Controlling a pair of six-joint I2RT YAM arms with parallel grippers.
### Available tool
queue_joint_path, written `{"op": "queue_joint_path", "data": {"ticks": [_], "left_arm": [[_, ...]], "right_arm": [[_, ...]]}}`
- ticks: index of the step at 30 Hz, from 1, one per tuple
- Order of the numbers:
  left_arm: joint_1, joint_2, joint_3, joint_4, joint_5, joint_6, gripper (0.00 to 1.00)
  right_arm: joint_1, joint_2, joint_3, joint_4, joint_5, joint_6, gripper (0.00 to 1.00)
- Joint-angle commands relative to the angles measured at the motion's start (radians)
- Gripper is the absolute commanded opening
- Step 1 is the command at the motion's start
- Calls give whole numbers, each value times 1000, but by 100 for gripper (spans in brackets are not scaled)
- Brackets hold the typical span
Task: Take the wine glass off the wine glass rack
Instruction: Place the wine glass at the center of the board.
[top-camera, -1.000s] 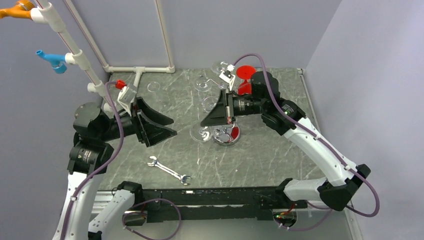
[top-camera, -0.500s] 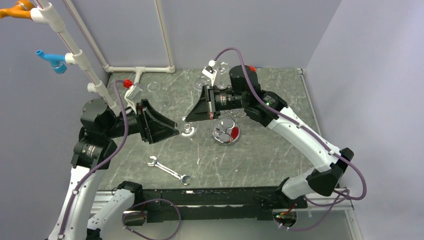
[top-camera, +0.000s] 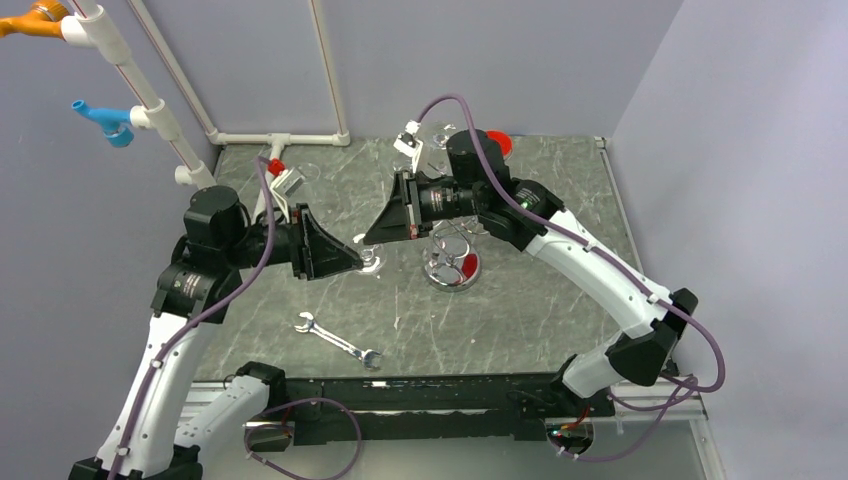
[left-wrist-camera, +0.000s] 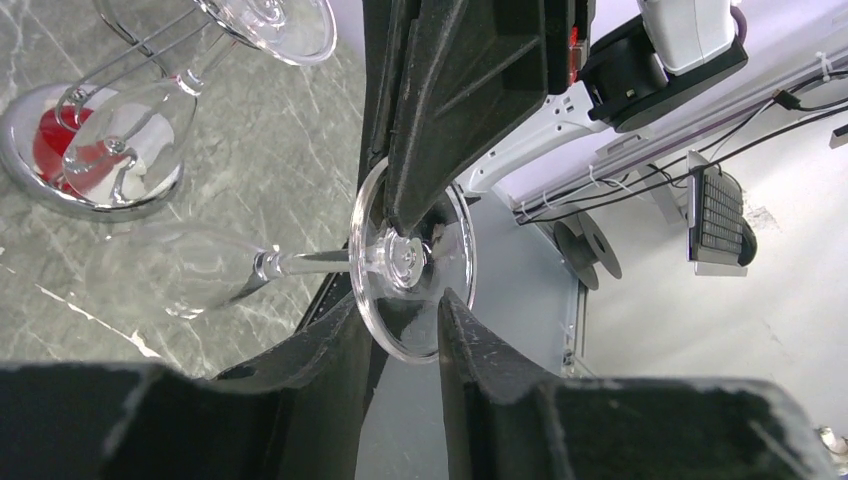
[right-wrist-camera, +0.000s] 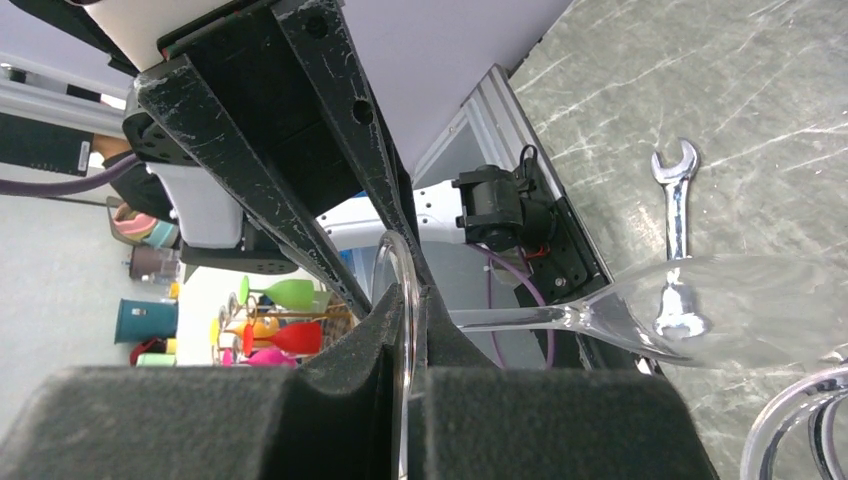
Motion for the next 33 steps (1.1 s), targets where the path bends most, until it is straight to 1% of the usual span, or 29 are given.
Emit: {"op": "queue_joint_path", "data": {"ticks": [1, 7, 12, 16, 19, 27, 30, 33], "left_arm": [[-18, 11, 55, -19, 3, 15, 34], [-42, 17, 69, -59, 8, 48, 33], [-44, 8, 56, -56, 6, 57, 28], [-44, 19, 71, -93, -22, 79, 20], [-44, 15, 69, -77, -26, 72, 18], [-44, 16, 52, -42, -4, 47, 27], [-44, 18, 50, -38, 2, 41, 34], [-44, 18, 41, -17, 7, 31, 34]], "right_arm": [[11, 6, 54, 29, -3, -19, 0], [12, 14, 50, 43, 6, -22, 0], [16, 26, 51, 60, -8, -13, 0], [25, 9, 16, 122, -20, -1, 0], [32, -8, -16, 169, -24, 6, 0], [46, -19, -33, 209, -22, 0, 0], [50, -20, -36, 221, -24, 0, 0], [57, -12, -38, 228, -27, -4, 0]]}}
